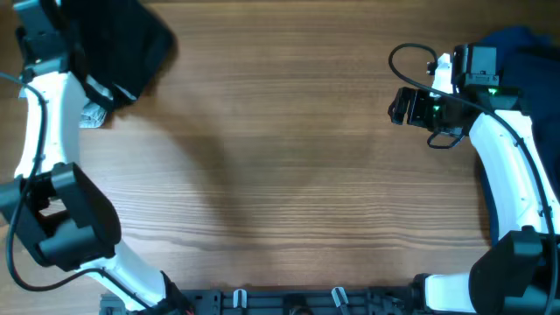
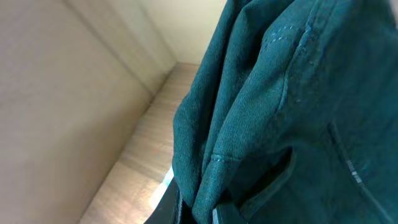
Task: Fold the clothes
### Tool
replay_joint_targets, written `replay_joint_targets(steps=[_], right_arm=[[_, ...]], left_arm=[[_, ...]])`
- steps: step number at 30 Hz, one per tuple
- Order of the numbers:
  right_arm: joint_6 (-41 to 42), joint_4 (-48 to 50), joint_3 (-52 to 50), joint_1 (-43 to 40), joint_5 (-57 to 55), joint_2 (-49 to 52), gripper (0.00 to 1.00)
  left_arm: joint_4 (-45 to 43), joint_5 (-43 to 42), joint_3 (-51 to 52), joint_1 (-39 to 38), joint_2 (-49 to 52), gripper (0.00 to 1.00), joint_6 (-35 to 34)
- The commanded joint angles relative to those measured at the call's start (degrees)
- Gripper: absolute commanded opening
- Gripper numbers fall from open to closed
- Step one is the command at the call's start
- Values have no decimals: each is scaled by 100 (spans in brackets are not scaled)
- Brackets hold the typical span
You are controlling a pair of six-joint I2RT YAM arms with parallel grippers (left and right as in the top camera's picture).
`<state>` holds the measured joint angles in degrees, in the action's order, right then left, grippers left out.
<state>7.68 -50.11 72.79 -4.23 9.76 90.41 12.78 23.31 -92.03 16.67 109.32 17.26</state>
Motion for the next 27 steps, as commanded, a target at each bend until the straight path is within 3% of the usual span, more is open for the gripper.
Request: replay_joint_targets(steps=[1,9,15,23,25,26,27], right_arm=[[37,17,-4,20,-101,-63,100],[35,17,-4,17,-101,-63,100],[35,17,-4,20,-101,-63,100],[35,17,-4,20,-103,-63,100],[37,17,-4,20,-101,-63,100],[35,17,-4,20,-101,-63,100],[35,17,-4,20,-101,-63,100]], left_arm=[[-133,-111,-219,422,9,4,-223],[-151,-1226,-216,1292,127,4,-933],[-170,-1257,-216,1434,688,6,-1049],[-372,-782,-216,1545,1058,48,-1047],[-372,-564,-216,1565,1058,63,-1047],[-310,-568,-216,1565,1058,75,-1051],[-269,-570,-216,1558,1047,79,-1075]])
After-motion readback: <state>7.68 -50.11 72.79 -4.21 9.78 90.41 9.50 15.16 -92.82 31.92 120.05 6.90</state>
